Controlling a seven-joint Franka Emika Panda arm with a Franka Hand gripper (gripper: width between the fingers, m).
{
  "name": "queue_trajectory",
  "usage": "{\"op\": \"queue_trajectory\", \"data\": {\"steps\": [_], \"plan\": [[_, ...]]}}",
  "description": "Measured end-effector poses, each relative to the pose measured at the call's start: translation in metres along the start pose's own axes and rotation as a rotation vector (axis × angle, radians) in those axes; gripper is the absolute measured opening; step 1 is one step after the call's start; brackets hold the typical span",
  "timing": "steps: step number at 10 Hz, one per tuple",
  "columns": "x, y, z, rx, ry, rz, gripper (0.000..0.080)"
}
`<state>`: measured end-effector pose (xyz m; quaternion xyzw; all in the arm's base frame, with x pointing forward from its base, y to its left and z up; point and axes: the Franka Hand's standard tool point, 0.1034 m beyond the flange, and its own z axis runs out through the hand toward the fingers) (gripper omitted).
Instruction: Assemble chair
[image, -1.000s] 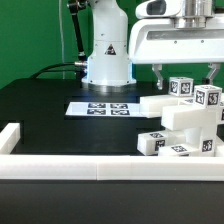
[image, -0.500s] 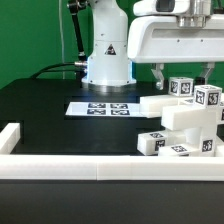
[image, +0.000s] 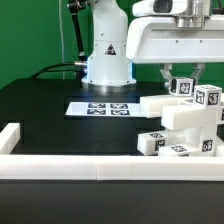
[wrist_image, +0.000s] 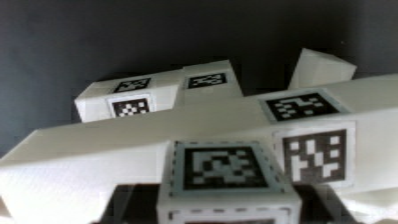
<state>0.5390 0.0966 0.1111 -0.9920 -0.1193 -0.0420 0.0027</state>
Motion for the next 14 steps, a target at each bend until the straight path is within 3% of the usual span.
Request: {"op": "queue_trajectory", "data": {"steps": [5,14], "plan": [[-0.0007,0.0058,0.0007,0.014,0.002,0.435,0.0284],[0.0001,0.0021,0.0014,0.026,-0.007,1.239,0.0284]]}}
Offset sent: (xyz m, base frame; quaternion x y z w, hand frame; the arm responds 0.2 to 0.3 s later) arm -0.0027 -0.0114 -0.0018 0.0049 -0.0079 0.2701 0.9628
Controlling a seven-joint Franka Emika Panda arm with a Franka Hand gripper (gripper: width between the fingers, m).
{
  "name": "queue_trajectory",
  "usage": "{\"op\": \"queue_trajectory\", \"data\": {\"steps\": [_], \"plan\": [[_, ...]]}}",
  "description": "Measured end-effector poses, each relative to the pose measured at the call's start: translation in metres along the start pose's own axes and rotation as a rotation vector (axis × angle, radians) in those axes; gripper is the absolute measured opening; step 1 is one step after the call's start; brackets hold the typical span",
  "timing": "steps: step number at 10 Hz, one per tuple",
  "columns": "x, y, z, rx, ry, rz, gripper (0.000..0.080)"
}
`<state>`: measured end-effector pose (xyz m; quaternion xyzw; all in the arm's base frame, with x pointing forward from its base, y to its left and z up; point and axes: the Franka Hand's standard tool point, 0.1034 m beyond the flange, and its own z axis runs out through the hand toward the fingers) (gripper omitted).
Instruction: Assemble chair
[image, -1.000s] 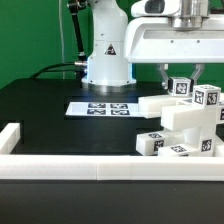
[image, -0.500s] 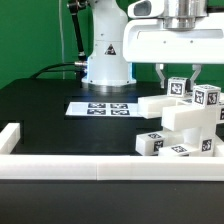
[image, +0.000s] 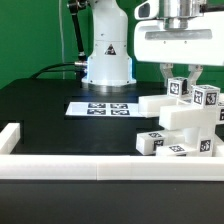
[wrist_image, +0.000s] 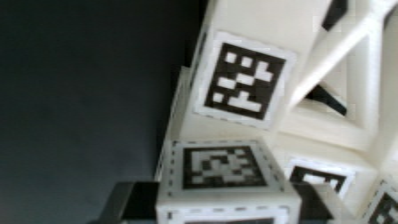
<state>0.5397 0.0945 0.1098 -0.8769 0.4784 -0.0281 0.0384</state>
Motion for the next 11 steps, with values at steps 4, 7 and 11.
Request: {"op": "queue_trajectory", "data": {"steps": [4,7,11], "plan": [[-0.0009,-0.0001,0.0004,0.004,-0.006,0.087,0.0292],[-0.0032,0.0002,0.002,-0.001,-0.005,-0.077,0.0635],[-0.0044,-0.0015,-0.0002,0.004,-0.005,-0.439,0.0649]]}}
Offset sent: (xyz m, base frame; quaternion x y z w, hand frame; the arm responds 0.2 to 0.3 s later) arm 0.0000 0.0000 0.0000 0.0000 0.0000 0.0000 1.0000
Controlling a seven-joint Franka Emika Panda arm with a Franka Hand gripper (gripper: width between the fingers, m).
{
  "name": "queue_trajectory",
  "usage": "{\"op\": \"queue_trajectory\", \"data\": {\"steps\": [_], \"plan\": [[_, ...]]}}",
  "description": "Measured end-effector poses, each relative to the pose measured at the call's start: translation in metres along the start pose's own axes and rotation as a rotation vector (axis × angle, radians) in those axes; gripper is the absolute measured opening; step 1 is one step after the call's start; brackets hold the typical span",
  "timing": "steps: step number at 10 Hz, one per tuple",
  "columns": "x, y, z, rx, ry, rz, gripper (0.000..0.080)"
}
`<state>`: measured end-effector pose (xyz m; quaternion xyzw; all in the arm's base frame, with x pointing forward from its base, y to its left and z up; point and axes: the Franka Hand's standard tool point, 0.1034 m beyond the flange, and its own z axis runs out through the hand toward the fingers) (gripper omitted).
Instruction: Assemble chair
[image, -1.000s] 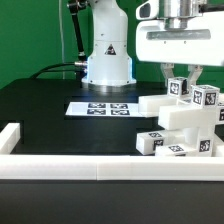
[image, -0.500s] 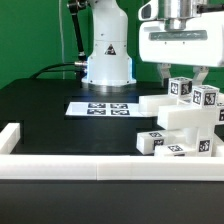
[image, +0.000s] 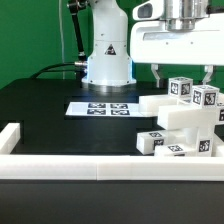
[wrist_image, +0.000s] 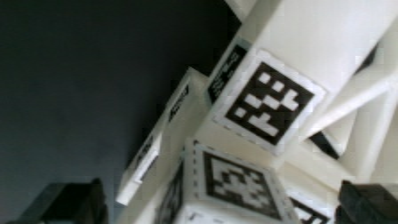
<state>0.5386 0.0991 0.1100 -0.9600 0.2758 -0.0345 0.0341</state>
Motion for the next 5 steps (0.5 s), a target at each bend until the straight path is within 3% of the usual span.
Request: {"op": "queue_trajectory", "data": {"steps": [5], "plan": [[0.0002,-0.003,-0.005,0.0,0.007,-0.394,0.0649]]}}
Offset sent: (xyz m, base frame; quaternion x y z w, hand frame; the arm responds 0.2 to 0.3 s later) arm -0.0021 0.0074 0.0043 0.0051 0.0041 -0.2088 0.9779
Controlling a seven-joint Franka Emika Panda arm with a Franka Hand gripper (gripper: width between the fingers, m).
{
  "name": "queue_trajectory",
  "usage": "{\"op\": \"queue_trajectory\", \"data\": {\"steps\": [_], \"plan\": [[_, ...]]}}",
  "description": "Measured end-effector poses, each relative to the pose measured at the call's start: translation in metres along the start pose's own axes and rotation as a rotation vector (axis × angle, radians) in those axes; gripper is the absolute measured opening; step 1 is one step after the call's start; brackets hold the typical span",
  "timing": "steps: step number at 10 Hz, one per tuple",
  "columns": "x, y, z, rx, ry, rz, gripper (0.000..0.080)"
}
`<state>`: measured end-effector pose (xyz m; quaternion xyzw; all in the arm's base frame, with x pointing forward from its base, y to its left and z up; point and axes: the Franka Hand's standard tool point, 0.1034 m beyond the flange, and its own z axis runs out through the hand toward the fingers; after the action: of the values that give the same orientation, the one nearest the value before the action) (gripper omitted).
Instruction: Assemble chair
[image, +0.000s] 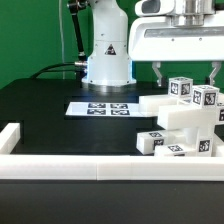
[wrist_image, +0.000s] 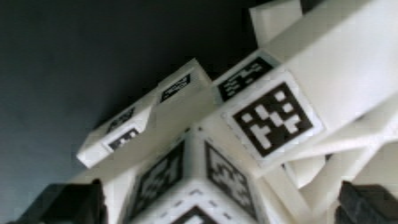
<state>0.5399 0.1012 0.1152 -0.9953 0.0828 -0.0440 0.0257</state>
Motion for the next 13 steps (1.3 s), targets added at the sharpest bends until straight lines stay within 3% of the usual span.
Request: {"op": "queue_trajectory", "data": {"steps": [7,8,9,10,13], "plan": [[0.0013,0.0024,-0.001,-0.024,0.0,-0.443,0.064],[0.0015,0.0033,-0.0008,-0.025,0.0,-0.472,0.0461],[0.0014,0.0035,-0.0006,-0.025,-0.001,-0.467,0.0461],[0.0015,0.0036,-0.0006,-0.025,-0.001,-0.467,0.0323],[0.0015,0.0038,-0.0006,-0.025,0.0,-0.437,0.0287]]}}
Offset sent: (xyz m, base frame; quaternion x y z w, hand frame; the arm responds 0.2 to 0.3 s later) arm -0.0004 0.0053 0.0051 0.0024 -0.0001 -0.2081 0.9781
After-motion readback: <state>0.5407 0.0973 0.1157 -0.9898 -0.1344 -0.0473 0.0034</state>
